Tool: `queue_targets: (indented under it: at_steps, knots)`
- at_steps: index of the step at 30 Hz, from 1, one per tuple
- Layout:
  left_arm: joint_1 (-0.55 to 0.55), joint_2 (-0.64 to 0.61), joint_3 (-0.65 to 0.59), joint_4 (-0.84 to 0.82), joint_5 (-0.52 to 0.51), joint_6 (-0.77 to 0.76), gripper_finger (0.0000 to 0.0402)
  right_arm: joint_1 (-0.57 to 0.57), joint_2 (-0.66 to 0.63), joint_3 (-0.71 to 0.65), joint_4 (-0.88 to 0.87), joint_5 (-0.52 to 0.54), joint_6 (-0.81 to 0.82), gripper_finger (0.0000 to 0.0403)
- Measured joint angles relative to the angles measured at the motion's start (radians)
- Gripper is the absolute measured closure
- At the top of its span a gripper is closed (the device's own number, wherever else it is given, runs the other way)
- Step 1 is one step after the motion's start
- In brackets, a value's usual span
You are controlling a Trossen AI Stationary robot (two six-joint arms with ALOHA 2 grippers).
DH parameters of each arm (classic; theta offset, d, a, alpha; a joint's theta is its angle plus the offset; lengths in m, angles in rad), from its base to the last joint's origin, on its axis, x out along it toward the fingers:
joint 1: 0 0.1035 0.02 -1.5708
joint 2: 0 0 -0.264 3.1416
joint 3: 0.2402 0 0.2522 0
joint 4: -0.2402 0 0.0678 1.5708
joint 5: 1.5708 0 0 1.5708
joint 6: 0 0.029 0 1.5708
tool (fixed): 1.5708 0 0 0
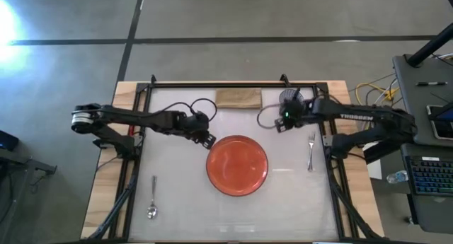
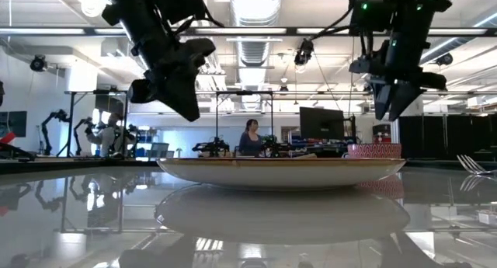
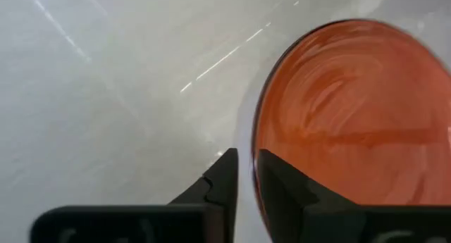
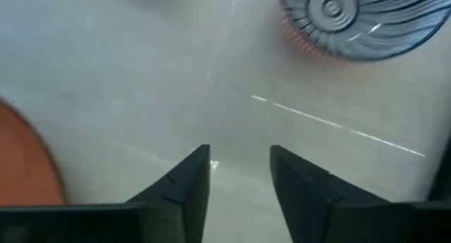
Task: Set table place
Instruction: Put the bowl on top of the orange plate
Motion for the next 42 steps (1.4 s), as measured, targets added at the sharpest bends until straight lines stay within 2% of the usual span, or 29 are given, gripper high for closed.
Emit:
queue_targets:
  at_steps: [5, 10, 21, 28, 34, 38, 42]
  knots:
    - [0.001, -0.022, 0.000, 0.011, 0.001, 0.000, 0.0337, -0.170, 0.026, 0.011, 0.001, -0.029, -0.171, 0.0230]
    - [0.001, -0.028, -0.001, 0.021, 0.002, 0.008, 0.0336, -0.256, 0.119, 0.077, 0.032, -0.031, -0.388, 0.0227]
    - [0.001, -0.028, -0.001, 0.024, 0.008, 0.016, 0.0336, -0.273, 0.426, 0.241, 0.040, -0.014, -0.628, 0.0227]
    - [0.001, -0.028, -0.001, 0.022, 0.011, 0.016, 0.0336, -0.303, 0.521, 0.273, 0.042, 0.012, -0.656, 0.0231]
    - [0.001, -0.028, -0.002, 0.023, 0.010, 0.016, 0.0336, -0.342, 0.549, 0.253, 0.057, 0.005, -0.651, 0.0276]
    - [0.002, -0.028, -0.006, 0.024, 0.008, 0.017, 0.0336, -0.346, 0.548, 0.239, 0.054, 0.001, -0.649, 0.0325]
    - [0.006, -0.028, -0.009, 0.023, 0.007, 0.017, 0.0336, -0.345, 0.547, 0.238, 0.050, -0.070, -0.656, 0.0381]
